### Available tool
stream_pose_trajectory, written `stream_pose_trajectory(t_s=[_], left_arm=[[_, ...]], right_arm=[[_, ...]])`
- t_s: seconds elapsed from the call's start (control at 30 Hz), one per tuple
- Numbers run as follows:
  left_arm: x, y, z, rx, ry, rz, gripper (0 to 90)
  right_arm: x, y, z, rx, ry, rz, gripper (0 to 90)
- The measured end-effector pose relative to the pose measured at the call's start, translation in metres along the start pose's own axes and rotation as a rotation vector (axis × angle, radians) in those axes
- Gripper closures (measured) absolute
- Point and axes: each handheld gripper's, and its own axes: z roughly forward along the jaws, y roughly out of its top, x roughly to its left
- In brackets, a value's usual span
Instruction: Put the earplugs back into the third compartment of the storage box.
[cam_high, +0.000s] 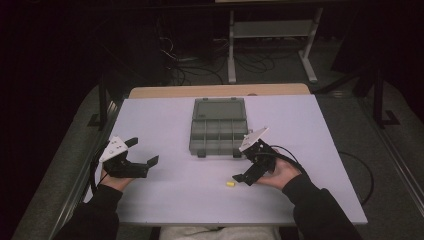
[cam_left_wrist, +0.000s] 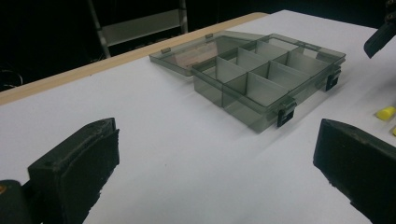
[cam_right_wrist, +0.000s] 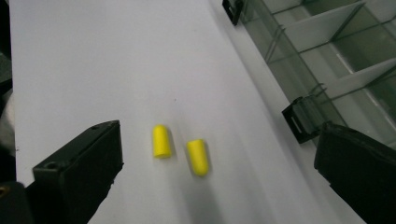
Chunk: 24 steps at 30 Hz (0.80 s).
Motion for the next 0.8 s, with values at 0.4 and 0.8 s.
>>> stream_pose_trajectory(t_s=[0.4,0.8], left_arm=[[0.0,0.0,0.0,0.003,-0.001,0.001,0.0],[0.0,0.0,0.0,0.003,-0.006,-0.001,0.0]], right_arm=[[-0.001,-0.001,0.016,0.095,0.054,0.005,15.1],[-0.005,-0.004,0.026,0.151,0.057,-0.001,37.5]])
